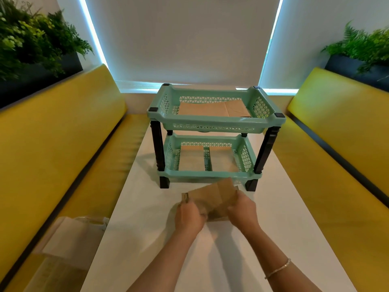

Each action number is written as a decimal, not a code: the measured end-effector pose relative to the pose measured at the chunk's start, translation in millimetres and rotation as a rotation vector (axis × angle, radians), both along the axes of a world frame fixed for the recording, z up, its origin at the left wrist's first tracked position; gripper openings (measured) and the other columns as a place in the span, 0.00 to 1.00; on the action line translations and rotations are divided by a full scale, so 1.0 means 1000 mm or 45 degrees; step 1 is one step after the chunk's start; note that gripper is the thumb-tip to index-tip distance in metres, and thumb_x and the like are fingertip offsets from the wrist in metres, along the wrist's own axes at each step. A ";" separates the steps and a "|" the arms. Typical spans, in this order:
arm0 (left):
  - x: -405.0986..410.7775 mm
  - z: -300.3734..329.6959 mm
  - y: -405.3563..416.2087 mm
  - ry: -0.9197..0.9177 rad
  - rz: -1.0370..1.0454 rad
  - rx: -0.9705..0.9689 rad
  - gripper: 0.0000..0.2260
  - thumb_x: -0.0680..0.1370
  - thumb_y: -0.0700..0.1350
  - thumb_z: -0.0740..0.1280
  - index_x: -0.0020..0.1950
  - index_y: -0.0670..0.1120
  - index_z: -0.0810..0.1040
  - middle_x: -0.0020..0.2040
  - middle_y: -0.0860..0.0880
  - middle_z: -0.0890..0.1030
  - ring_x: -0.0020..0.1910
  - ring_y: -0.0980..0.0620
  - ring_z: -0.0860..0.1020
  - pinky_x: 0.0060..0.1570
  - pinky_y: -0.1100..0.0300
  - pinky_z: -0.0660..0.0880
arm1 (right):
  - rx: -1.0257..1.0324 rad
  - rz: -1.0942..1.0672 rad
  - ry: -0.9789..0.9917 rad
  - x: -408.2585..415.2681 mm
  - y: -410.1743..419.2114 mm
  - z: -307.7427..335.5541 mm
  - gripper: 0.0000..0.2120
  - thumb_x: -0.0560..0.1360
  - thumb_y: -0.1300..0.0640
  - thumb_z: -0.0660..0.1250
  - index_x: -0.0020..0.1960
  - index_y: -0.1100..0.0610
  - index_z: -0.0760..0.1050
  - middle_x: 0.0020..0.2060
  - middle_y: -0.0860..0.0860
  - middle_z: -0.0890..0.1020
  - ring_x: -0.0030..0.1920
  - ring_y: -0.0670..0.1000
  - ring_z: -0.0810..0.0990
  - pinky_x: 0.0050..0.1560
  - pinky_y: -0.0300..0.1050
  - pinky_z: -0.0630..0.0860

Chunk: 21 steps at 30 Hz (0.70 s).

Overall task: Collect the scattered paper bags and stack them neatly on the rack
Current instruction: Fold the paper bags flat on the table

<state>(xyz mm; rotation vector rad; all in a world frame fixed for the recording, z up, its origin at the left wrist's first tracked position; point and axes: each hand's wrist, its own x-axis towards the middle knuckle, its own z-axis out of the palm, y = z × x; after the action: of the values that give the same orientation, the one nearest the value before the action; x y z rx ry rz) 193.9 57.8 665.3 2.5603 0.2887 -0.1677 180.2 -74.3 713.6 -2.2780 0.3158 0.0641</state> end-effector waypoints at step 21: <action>-0.063 -0.009 0.018 -0.145 0.037 -1.026 0.15 0.65 0.37 0.78 0.47 0.49 0.77 0.49 0.52 0.80 0.51 0.54 0.77 0.51 0.67 0.72 | 0.729 -0.070 -0.050 -0.057 -0.035 -0.037 0.15 0.66 0.76 0.67 0.38 0.56 0.79 0.32 0.47 0.82 0.37 0.49 0.80 0.36 0.38 0.75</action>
<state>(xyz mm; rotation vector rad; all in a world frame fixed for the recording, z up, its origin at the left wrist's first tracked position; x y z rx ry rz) 131.1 76.2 656.5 1.7581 0.1652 -0.0976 122.9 -108.9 677.1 -1.7004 0.2942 0.0714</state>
